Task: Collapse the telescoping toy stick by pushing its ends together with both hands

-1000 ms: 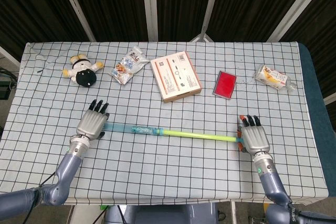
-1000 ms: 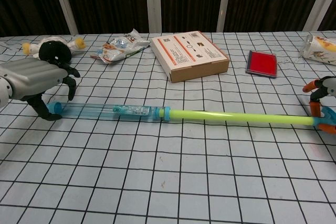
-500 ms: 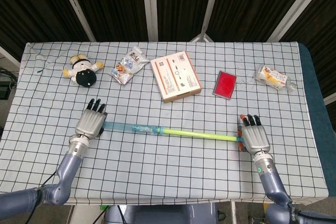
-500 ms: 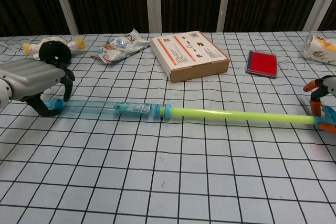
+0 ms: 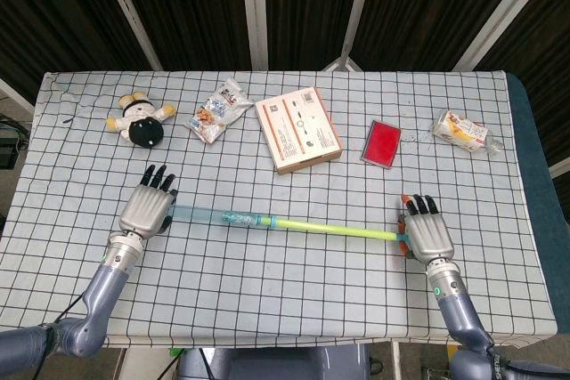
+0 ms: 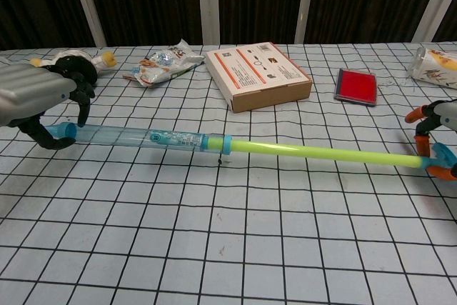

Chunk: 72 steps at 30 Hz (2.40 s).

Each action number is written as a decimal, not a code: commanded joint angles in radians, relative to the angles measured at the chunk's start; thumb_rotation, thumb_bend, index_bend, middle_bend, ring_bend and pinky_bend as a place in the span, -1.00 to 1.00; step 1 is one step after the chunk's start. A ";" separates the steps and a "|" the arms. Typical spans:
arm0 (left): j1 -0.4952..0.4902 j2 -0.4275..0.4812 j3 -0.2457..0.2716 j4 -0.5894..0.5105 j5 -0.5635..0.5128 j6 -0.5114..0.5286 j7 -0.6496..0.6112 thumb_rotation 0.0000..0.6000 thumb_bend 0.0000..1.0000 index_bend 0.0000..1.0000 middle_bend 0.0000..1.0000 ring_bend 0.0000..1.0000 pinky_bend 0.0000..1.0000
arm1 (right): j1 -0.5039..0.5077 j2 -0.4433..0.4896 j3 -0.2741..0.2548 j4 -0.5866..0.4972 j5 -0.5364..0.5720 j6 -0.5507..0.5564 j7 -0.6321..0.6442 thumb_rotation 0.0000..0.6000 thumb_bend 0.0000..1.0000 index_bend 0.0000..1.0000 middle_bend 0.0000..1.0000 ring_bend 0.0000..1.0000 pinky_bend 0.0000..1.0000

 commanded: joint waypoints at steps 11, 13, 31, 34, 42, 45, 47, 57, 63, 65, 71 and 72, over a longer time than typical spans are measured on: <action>-0.002 0.017 0.016 -0.085 0.018 0.026 0.013 1.00 0.08 0.11 -0.72 -1.00 -1.00 | -0.010 0.014 -0.005 -0.054 -0.046 0.021 0.029 1.00 -0.05 0.20 -0.69 -1.00 -1.00; -0.003 0.015 0.017 -0.093 0.021 0.032 0.015 1.00 0.08 0.11 -0.72 -1.00 -1.00 | -0.011 0.017 -0.002 -0.058 -0.051 0.022 0.039 1.00 -0.05 0.20 -0.69 -1.00 -1.00; -0.027 -0.042 0.025 -0.157 0.017 0.056 0.076 1.00 0.08 0.11 -0.72 -1.00 -1.00 | -0.013 0.038 0.001 -0.098 -0.079 0.011 0.091 1.00 -0.05 0.20 -0.69 -1.00 -1.00; -0.032 -0.056 0.025 -0.163 0.014 0.064 0.091 1.00 0.08 0.11 -0.72 -1.00 -1.00 | -0.013 0.041 0.001 -0.102 -0.083 0.010 0.094 1.00 -0.05 0.20 -0.69 -1.00 -1.00; -0.044 -0.096 0.025 -0.174 0.010 0.083 0.120 1.00 0.08 0.12 -0.72 -1.00 -1.00 | -0.014 0.045 -0.006 -0.119 -0.109 0.014 0.100 1.00 -0.05 0.20 -0.69 -1.00 -1.00; -0.047 -0.111 0.030 -0.175 0.010 0.091 0.131 1.00 0.08 0.13 -0.72 -1.00 -1.00 | -0.015 0.047 -0.008 -0.127 -0.119 0.015 0.104 1.00 -0.05 0.20 -0.69 -1.00 -1.00; -0.048 -0.118 0.032 -0.176 0.010 0.096 0.134 1.00 0.08 0.13 -0.72 -1.00 -1.00 | -0.015 0.049 -0.009 -0.131 -0.125 0.016 0.106 1.00 -0.05 0.20 -0.69 -1.00 -1.00; -0.057 -0.146 0.037 -0.180 0.011 0.111 0.150 1.00 0.08 0.13 -0.72 -1.00 -1.00 | -0.019 0.057 -0.026 -0.171 -0.180 0.022 0.111 1.00 -0.05 0.20 -0.69 -1.00 -1.00; -0.060 -0.154 0.039 -0.187 0.007 0.117 0.157 1.00 0.08 0.13 -0.72 -1.00 -1.00 | -0.019 0.057 -0.031 -0.176 -0.187 0.017 0.112 1.00 -0.05 0.20 -0.69 -1.00 -1.00; -0.061 -0.156 0.039 -0.188 0.006 0.118 0.158 1.00 0.08 0.13 -0.72 -1.00 -1.00 | -0.020 0.056 -0.034 -0.176 -0.192 0.016 0.111 1.00 -0.05 0.20 -0.69 -1.00 -1.00; -0.067 -0.163 0.038 -0.193 -0.001 0.119 0.165 1.00 0.08 0.13 -0.72 -1.00 -1.00 | -0.019 0.049 -0.038 -0.166 -0.196 0.010 0.108 1.00 -0.05 0.20 -0.69 -1.00 -1.00; -0.069 -0.165 0.037 -0.193 -0.004 0.119 0.167 1.00 0.08 0.13 -0.72 -1.00 -1.00 | -0.019 0.049 -0.038 -0.166 -0.196 0.009 0.110 1.00 -0.05 0.20 -0.69 -1.00 -1.00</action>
